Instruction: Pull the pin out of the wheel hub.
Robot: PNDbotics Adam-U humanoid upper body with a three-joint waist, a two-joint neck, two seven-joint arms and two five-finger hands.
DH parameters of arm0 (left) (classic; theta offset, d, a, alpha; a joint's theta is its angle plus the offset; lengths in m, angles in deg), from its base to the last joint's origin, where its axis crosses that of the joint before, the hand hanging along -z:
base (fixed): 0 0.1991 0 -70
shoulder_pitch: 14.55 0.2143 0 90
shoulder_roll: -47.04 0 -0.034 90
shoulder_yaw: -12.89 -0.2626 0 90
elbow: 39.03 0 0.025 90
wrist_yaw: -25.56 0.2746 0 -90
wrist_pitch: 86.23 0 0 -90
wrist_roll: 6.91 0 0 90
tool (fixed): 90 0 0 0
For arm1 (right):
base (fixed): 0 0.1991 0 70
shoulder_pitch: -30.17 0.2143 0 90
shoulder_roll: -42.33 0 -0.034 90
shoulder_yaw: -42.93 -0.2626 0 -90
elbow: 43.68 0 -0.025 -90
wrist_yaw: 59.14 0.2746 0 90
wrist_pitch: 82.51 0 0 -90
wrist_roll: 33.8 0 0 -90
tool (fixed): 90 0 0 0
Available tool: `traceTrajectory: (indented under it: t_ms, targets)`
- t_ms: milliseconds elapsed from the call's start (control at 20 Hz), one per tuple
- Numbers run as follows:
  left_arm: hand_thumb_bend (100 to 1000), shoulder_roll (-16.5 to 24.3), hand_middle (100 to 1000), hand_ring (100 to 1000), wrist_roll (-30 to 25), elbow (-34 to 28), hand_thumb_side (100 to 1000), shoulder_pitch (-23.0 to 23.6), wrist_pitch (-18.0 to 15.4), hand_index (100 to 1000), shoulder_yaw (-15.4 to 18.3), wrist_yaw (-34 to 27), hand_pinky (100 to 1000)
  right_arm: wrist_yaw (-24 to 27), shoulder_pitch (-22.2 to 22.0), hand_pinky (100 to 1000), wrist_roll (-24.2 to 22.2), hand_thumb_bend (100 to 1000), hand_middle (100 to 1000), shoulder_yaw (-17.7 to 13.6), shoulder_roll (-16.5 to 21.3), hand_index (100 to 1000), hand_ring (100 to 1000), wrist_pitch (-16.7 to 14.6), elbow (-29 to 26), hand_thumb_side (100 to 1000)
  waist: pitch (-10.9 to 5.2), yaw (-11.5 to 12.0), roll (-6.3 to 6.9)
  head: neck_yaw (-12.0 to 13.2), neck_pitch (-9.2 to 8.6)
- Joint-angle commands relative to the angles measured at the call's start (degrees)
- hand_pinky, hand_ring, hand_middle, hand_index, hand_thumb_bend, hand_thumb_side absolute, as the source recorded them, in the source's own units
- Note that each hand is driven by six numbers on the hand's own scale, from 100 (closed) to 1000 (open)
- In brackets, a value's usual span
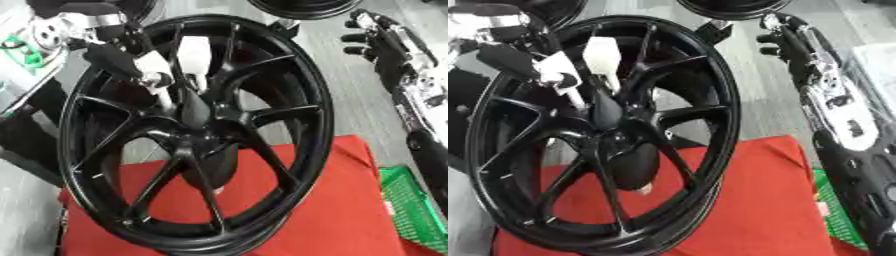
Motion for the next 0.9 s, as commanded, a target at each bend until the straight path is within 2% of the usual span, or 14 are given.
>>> traceTrajectory:
  t_ms: [50,450,550,600,900]
  targets:
    - [446,0.79,710,807,-1.15,-0.38,279,-1.19,0.6,652,0.69,0.39,783,-0.33,0.82,785,-0.2,100,801,-0.14,0.98,823,780,-0.23,-0.58,611,-1.05,-0.12,-0.27,0.25,-0.58]
    - [430,1.64,685,802,-5.23,-0.82,211,-1.03,-0.34,566,-0.01,1.79,783,-0.32,0.77,785,-0.1,100,802,-0.24,1.11,823,781,-0.24,-0.57,619,-1.13,-0.05,-0.11,0.49,-0.4]
    - [414,1.86,678,800,-6.44,-1.21,166,-1.06,-0.65,554,-0.1,2.09,782,-0.34,0.7,785,-0.11,100,802,-0.22,1.17,823,781,-0.24,-0.53,621,-1.15,0.02,-0.11,0.62,-0.36]
    - [384,1.99,672,798,-6.99,-1.39,103,-1.08,-0.76,544,-0.12,2.31,781,-0.36,0.66,785,-0.13,100,802,-0.21,1.19,823,781,-0.24,-0.51,623,-1.16,0.07,-0.1,0.7,-0.32]
    - [308,2.2,650,786,-7.81,-1.72,100,-1.18,-0.99,478,0.31,4.14,773,-0.41,0.55,785,-0.25,100,803,-0.13,1.21,824,782,-0.26,-0.43,629,-1.22,0.15,-0.12,0.89,-0.27]
